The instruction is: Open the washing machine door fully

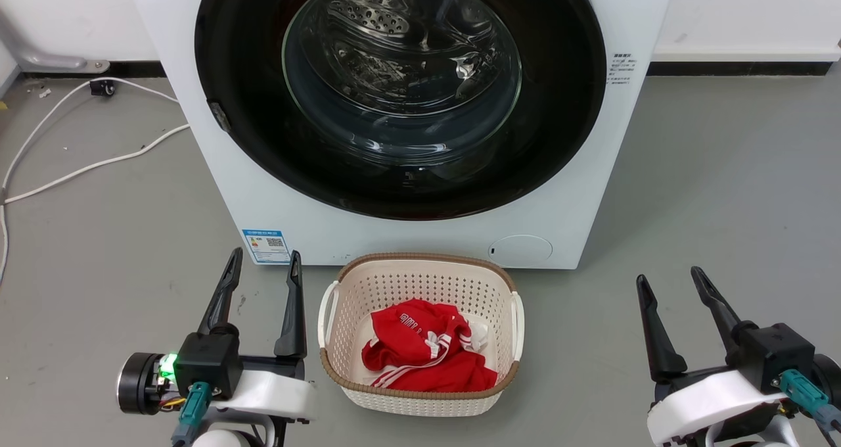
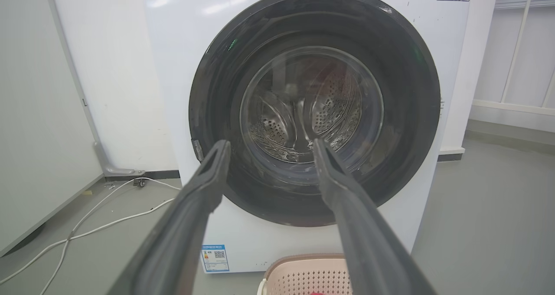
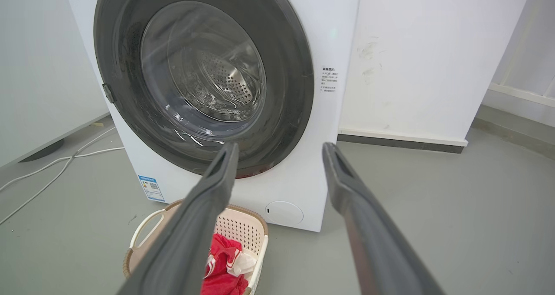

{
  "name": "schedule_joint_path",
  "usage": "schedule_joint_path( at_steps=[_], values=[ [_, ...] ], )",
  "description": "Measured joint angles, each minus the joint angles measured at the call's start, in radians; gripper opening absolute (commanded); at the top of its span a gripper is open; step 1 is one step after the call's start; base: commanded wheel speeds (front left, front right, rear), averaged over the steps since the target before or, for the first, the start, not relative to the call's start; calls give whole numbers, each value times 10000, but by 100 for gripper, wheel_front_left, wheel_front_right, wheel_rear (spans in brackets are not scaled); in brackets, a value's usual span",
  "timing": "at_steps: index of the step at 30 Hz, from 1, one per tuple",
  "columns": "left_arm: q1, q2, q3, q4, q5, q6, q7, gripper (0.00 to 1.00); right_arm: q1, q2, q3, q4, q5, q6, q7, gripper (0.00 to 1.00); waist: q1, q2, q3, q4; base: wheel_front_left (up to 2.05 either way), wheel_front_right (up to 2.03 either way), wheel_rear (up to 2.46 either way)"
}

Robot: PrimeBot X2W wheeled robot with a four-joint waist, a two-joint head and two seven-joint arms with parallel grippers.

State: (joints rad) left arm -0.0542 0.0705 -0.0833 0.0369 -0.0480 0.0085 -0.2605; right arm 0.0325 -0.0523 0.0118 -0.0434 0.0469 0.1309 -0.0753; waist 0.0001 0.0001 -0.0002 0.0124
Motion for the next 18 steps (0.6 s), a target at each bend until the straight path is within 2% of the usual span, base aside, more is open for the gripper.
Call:
schedule_joint_path(
  at_steps=[16,17,18],
  values=[
    [59,-98,132,69,-50,-102,-12,100,0,2,-10,94,130,0,-31,100,0,0,12,41,0,0,0],
    [61,-102,138,73,-48,-104,-12,100,0,2,-12,107,196,0,-29,43,0,0,11,41,0,0,0],
    [64,-104,148,77,-48,-115,-12,100,0,2,-8,125,236,0,-17,5,0,0,10,41,0,0,0]
  ],
)
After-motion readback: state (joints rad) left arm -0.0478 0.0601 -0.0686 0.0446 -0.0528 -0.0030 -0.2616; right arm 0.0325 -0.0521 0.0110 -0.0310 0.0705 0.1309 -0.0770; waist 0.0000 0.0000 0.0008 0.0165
